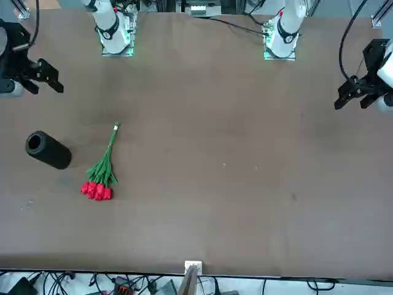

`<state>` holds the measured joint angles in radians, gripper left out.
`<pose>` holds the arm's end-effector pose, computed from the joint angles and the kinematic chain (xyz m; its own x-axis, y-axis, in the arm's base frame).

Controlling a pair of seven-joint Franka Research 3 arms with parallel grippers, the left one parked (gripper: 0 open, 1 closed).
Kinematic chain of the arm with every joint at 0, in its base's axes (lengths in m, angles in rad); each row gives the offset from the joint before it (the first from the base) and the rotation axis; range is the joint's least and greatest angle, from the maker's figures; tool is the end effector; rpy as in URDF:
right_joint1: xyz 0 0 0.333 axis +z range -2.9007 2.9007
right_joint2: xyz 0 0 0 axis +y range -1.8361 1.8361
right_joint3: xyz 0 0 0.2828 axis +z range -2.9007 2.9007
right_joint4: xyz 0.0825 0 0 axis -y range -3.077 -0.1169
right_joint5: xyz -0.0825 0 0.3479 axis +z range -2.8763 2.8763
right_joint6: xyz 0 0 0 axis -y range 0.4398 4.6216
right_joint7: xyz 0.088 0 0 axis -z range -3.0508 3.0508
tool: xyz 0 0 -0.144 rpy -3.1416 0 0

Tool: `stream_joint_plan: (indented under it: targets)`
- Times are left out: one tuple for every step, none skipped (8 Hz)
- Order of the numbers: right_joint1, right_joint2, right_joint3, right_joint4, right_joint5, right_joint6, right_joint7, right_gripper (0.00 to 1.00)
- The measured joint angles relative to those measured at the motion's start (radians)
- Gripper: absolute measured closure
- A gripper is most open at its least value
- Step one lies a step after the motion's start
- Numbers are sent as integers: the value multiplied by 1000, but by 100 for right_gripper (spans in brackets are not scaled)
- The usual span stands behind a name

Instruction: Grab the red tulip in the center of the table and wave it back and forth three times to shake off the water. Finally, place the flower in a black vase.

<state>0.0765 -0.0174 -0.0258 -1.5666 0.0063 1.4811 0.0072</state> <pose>0.5009 0.0263 0.5575 0.9967 0.0440 -0.0681 0.0436 -0.9990 -0.0062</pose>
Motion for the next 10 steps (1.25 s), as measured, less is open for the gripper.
stream_joint_plan:
  targets:
    - [0,0,0,0,0,0,0,0]
    - [0,0,0,0,0,0,0,0]
    - [0,0,0,0,0,0,0,0]
    - [0,0,0,0,0,0,0,0]
    - [0,0,0,0,0,0,0,0]
    - [0,0,0,0,0,0,0,0]
    - [0,0,0,0,0,0,0,0]
    - [0,0,0,0,0,0,0,0]
    - [-1,0,-1,0,0,-4,0,0]
    - [-1,1,-2,0,0,-21,0,0]
